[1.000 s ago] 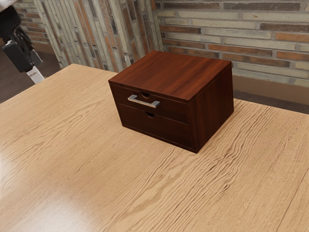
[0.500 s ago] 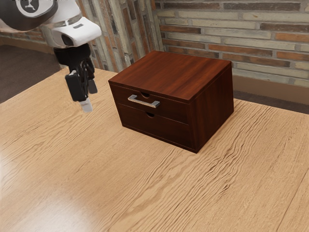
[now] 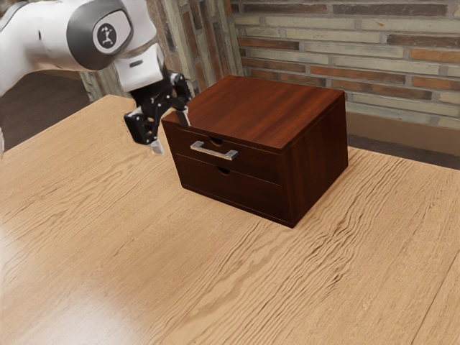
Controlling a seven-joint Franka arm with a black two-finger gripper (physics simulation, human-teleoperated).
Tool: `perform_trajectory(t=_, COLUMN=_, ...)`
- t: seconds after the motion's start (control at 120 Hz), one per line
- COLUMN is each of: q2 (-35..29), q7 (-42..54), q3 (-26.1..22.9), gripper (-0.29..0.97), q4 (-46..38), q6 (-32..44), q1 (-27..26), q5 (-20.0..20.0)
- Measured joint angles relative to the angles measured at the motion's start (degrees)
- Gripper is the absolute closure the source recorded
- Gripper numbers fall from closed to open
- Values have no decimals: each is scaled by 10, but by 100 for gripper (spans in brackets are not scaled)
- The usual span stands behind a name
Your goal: Pull the drawer handle with one arm to open the drawer
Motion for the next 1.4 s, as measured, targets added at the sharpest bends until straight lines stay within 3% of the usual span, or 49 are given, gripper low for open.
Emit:
perform_trajectory(t=0.117, q2=21, q7=50, q3=1, gripper=29, q4=-6, q6=57, q1=0, q5=-11)
perform_trajectory(t=0.258, q2=-121, q7=98, q3=2, gripper=36, q4=-238, q6=200, q1=-6, q5=-13)
perform_trajectory(t=0.308, q2=-144, q7=113, q3=2, gripper=37, q4=-280, q6=246, q1=0, q5=-13)
perform_trajectory(t=0.55, q2=-107, q7=171, q3=1, gripper=41, q4=-283, q6=376, q1=36, q5=-36)
perform_trajectory(t=0.725, q2=-86, q7=201, q3=3, gripper=43, q4=-274, q6=412, q1=-7, q5=-101)
perform_trajectory(t=0.858, q2=-87, q7=218, q3=8, gripper=44, q4=-279, q6=424, q1=-6, q5=-137)
perform_trajectory(t=1.167, q2=-66, q7=246, q3=10, gripper=46, q4=-289, q6=432, q1=-4, q5=-154)
perform_trajectory(t=1.4, q2=-55, q7=260, q3=10, gripper=65, q4=-293, q6=436, q1=-6, q5=-158)
